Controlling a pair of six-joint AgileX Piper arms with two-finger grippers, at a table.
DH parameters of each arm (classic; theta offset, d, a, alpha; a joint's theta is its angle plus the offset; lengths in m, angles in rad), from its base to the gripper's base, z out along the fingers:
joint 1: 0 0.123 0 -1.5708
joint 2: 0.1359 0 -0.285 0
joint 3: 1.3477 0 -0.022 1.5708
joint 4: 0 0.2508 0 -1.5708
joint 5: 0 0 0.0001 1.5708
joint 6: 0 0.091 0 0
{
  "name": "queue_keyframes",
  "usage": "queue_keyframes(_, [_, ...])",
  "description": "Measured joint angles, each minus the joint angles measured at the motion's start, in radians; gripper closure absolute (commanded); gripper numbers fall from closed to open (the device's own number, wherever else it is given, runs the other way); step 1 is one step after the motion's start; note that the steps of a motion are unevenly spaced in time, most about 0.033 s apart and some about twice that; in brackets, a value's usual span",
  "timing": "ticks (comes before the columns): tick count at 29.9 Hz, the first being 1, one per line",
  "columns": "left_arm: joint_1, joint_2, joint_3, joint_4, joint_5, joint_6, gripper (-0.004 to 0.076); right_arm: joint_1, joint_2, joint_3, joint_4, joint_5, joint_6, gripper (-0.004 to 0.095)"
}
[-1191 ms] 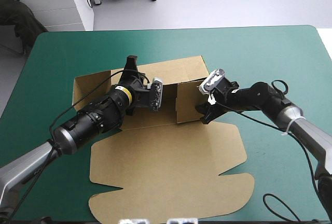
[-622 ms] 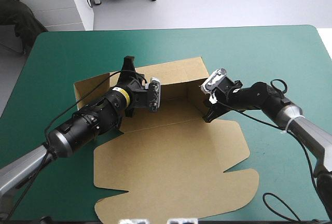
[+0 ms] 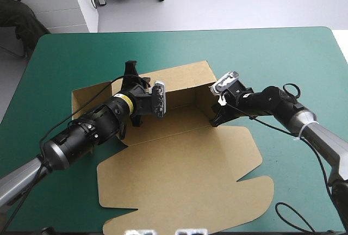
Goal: Fold the box
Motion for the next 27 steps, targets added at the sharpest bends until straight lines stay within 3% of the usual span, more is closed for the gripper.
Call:
queue_keyframes(2, [-0.002,-0.02,0.0,-0.025,-0.001,-0.001,0.0216,0.001,0.0,0.0,0.002,0.001,0.007,0.0926])
queue_keyframes(4, [-0.011,-0.044,0.0,-0.04,-0.001,-0.001,0.0177,0.002,0.0,0.0,0.002,0.0,0.023,0.0926])
queue_keyframes(13, [-0.156,-0.147,0.0,-0.043,0.05,-0.001,0.0171,0.003,0.001,-0.001,0.014,-0.018,0.074,0.0926])
queue_keyframes(21, [-0.329,-0.153,0.0,-0.052,0.284,-0.001,0.0173,0.005,0.002,-0.001,0.017,-0.045,0.1,0.0926])
queue_keyframes(24, [-0.377,-0.153,0.0,-0.05,0.32,-0.001,0.0219,0.005,0.002,-0.001,0.019,-0.057,0.105,0.0926])
queue_keyframes(27, [-0.419,-0.153,0.0,-0.043,0.332,-0.001,0.0425,0.005,0.002,-0.001,0.019,-0.061,0.107,0.0926])
